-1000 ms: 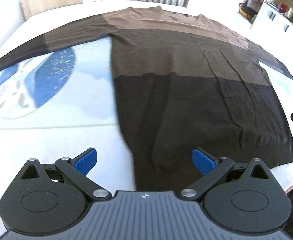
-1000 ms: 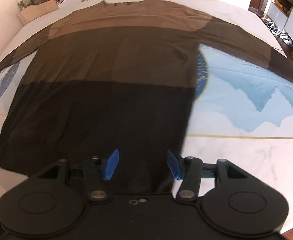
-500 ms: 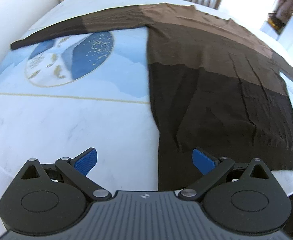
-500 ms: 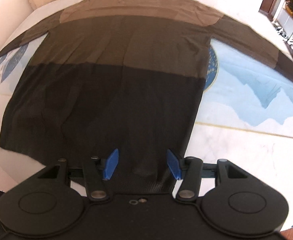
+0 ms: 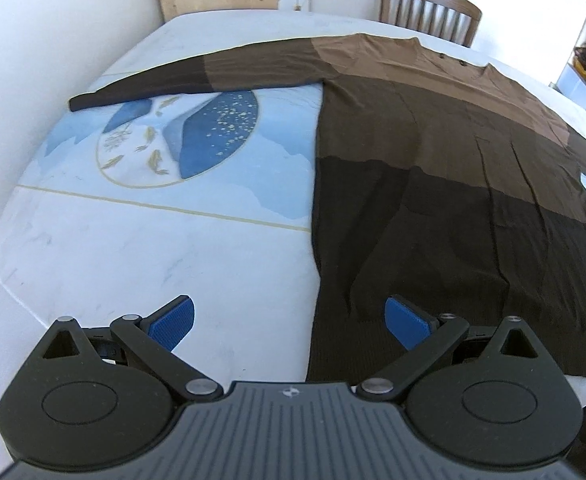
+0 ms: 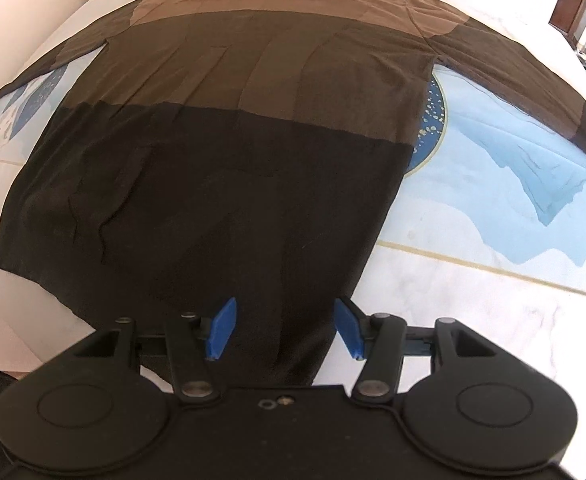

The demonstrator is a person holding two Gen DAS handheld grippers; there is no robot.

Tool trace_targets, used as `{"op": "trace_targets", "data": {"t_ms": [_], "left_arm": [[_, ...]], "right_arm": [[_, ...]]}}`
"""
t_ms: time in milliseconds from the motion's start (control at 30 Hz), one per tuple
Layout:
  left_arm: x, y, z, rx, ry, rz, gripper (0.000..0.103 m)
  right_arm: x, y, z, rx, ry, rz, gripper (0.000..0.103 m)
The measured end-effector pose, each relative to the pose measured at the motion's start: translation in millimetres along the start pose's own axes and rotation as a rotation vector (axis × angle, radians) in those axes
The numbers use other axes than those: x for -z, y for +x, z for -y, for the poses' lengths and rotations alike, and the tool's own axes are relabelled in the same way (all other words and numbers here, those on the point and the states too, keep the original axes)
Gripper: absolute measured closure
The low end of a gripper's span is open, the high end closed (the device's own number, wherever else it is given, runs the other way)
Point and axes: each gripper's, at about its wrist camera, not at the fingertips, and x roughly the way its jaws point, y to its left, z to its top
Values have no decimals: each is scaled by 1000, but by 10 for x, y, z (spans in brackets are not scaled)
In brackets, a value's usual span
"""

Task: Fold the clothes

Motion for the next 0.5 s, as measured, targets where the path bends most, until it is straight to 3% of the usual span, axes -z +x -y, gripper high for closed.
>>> {"op": "trace_targets", "data": {"t_ms": [267, 500], "left_arm": [[-262, -7, -334, -27, -4, 22, 1], [-704, 189, -1084, -70, -4, 93, 1]], "right_arm": [[-129, 31, -26, -16, -2, 10, 0], [-279, 110, -263, 5, 34, 17, 0]]}}
